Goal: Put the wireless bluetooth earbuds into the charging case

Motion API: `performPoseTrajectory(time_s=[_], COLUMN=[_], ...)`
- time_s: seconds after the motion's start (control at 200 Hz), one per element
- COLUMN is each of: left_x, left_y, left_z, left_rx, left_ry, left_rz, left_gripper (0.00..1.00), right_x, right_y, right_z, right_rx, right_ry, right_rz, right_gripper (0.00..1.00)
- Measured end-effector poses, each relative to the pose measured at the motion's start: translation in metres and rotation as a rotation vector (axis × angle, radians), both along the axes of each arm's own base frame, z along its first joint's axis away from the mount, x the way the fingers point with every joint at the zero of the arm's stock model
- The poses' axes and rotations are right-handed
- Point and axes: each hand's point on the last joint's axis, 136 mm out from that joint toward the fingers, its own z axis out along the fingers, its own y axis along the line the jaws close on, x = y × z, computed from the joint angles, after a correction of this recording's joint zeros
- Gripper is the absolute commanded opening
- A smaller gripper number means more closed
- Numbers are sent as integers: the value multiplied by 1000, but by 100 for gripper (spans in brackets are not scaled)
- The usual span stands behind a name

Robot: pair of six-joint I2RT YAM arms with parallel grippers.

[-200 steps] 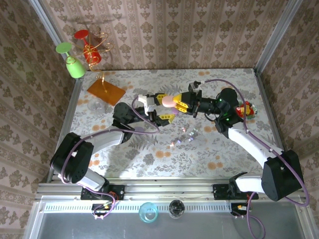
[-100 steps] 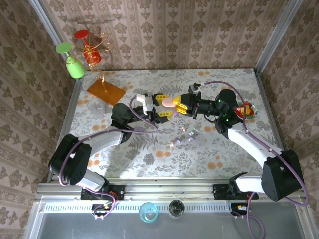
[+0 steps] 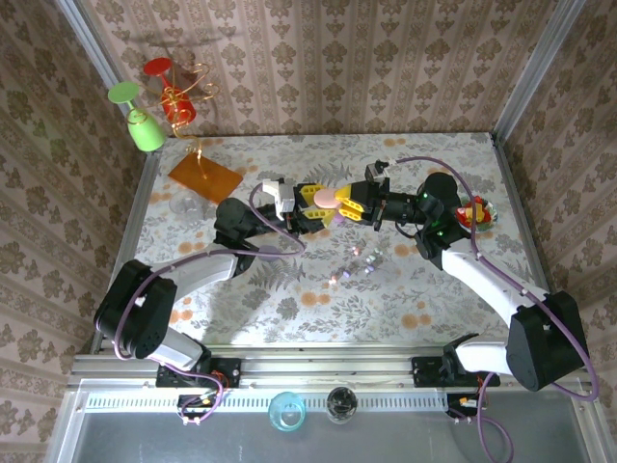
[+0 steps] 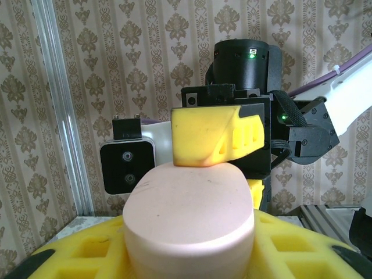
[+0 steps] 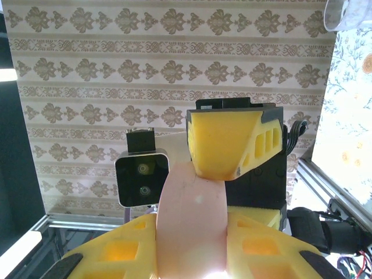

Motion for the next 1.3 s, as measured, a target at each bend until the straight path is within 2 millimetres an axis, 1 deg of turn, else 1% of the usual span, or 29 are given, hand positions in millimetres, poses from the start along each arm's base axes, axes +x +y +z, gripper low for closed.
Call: performPoseTrajectory(time_s=[0.065,0.195,0.315,0.405,0.425,0.53,0.585,0.625,0.675,0.785,0.945,1.04,1.14,1.215,1.3], left_x=[0,0,0,-1,-1,-1,-1,-1,-2,-3,-6,-15,-26,-35,-43], left_y=[0,0,0,0,0,0,-1,-1,-1,-3,-3,0,6,10,13], left_z=[0,0,0,0,0,-1,-1,-1,-3,-9,-16,-17,-16,-17,-20], left_rx=[0,0,1,3,3,4,5,7,12,38,90,125,156,183,210], left_ry=[0,-2,-2,-3,-5,-3,-3,-3,-2,12,62,80,93,109,128], left_rz=[0,-3,-4,-8,-8,-9,-10,-14,-20,-33,-47,-68,-88,-106,-127], left_gripper=[46,46,41,35,34,32,32,32,32,32,32,32,32,32,32], right_x=[0,0,0,0,0,-1,-1,-1,-2,3,7,7,5,-4,-24], right_y=[0,0,0,0,0,0,-1,-1,-2,-10,-23,-28,-33,-31,-18], right_z=[0,0,0,0,0,0,0,-1,-2,-9,-17,-23,-27,-29,-33], right_rx=[0,1,0,0,0,-1,-7,-13,-25,-69,-174,-272,-393,-469,-540], right_ry=[0,1,2,1,0,-5,-9,-12,-24,-37,-110,-186,-307,-433,-614], right_rz=[0,0,0,1,1,2,0,-4,-10,-47,-107,-135,-150,-124,-51], right_gripper=[0,0,0,1,3,27,35,42,50,61,73,76,79,80,82])
